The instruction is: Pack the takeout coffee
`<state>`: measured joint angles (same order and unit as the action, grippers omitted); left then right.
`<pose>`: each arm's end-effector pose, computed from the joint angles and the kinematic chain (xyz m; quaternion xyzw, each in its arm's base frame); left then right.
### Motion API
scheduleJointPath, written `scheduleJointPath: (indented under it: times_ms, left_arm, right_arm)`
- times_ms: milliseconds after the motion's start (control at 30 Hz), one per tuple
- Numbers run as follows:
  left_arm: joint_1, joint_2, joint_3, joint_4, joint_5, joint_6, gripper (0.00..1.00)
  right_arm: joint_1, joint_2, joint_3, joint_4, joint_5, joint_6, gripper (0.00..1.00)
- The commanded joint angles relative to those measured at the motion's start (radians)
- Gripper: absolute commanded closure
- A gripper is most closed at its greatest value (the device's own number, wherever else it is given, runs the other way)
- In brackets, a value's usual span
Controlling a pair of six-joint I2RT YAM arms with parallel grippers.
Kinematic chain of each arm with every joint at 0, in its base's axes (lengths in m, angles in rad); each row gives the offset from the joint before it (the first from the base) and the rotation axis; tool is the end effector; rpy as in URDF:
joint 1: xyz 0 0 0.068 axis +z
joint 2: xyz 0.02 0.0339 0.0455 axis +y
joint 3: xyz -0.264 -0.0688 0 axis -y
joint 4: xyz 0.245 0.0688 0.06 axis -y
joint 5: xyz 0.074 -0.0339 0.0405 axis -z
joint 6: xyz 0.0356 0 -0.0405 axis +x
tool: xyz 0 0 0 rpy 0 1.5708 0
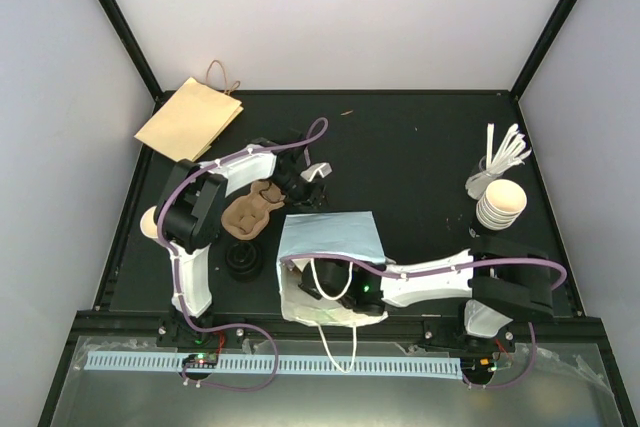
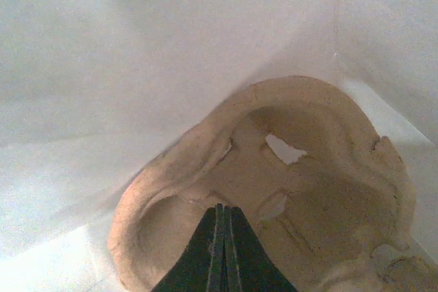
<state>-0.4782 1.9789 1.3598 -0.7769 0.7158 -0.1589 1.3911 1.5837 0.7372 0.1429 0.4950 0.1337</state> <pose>0.3237 -0.1941 0.1632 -0.1785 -0.9163 0.3570 0.0317 0.0722 0.3030 0.1656 -0.4342 0.7721 0.1206 0.4481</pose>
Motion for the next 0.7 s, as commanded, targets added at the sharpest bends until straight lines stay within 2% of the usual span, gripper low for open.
scheduleJointPath:
  times_ms: [0,300,667]
  left_arm:
    - [-0.009,-0.006,-0.001,-0.007,0.019,0.013,0.56]
    - [-0.011,-0.015,-0.014,-0.009,0.02,0.015,0.56]
    - [-0.019,-0.025,-0.05,-0.001,0.021,0.007,0.58]
  right_arm:
    - [0.019,-0.049,-0.042,0.092,-0.016,-0.054,0.99]
    - [0.018,-0.025,-0.045,0.132,-0.178,-0.119,0.99]
    - [-0.026,0.027,-0.005,0.084,-0.35,-0.175,0.99]
